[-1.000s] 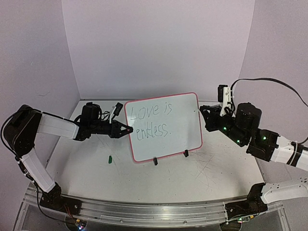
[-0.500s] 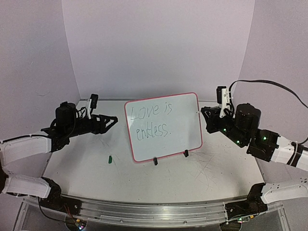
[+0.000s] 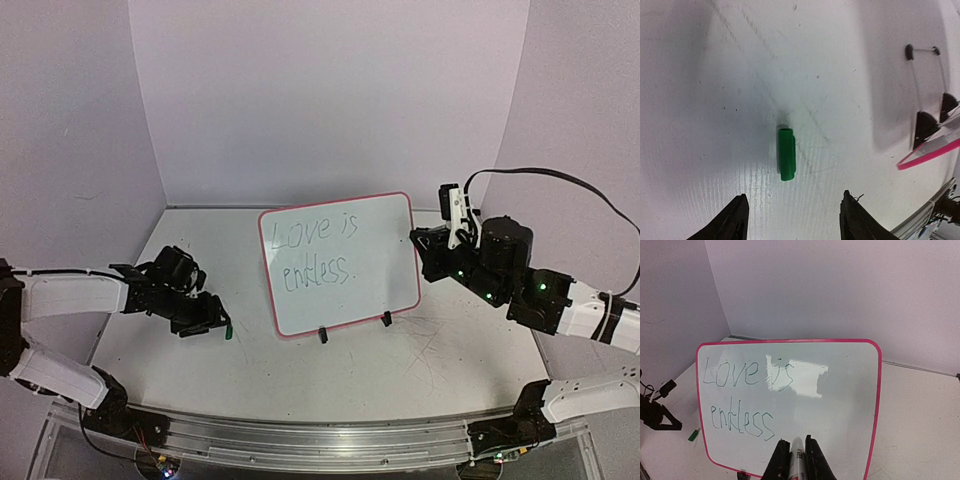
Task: Write a sentence on the whiteboard
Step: Pick up the pen cap from the corner of the board.
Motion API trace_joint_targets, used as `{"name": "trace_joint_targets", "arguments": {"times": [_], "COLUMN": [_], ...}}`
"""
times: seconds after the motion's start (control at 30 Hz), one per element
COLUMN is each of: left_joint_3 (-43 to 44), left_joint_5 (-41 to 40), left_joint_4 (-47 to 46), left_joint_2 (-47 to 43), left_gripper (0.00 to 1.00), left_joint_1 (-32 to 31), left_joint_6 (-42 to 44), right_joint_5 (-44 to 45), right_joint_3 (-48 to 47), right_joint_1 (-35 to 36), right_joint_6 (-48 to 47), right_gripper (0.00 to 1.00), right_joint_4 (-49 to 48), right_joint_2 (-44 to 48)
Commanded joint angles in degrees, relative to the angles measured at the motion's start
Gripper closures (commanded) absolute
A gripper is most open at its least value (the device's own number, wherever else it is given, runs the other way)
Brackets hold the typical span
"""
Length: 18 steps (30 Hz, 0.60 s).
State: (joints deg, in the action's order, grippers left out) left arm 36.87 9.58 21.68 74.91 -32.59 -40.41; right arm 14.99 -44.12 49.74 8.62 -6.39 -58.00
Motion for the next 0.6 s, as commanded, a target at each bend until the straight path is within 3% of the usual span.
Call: {"name": "trace_joint_targets", "arguments": {"times": [0.0,0.13,0.33,0.57], "left_joint_3": [6.28,8.57,11.48,9.44], "left_joint_5": [-6.4,-8.76,-11.86,-12.51], "left_joint_4": [4.09,3.67,2.81,2.4], "left_joint_2": [8.58,13.96,18.43,18.96], "left_gripper": [0.43,0.52,0.58,0.75], "left_joint_1": [-3.15,-4.13,-4.36,-7.85], "left_joint_6": [2.48,3.71,6.13,4.65], "right_joint_5": [-1.58,-1.95,-2.15,-2.8], "right_joint_3": [0.62,1.02,0.83,-0.18], "right_joint_1": [-0.15,-0.12,-0.15,-0.15], "right_joint_6": [1.02,2.02,2.6,2.78], "right_gripper": [1.0,1.0,1.0,1.0], "right_joint_4": [-1.29,-1.25,-1.25,-0.9], "right_joint_2": [1.37,1.95,1.45,0.76]}}
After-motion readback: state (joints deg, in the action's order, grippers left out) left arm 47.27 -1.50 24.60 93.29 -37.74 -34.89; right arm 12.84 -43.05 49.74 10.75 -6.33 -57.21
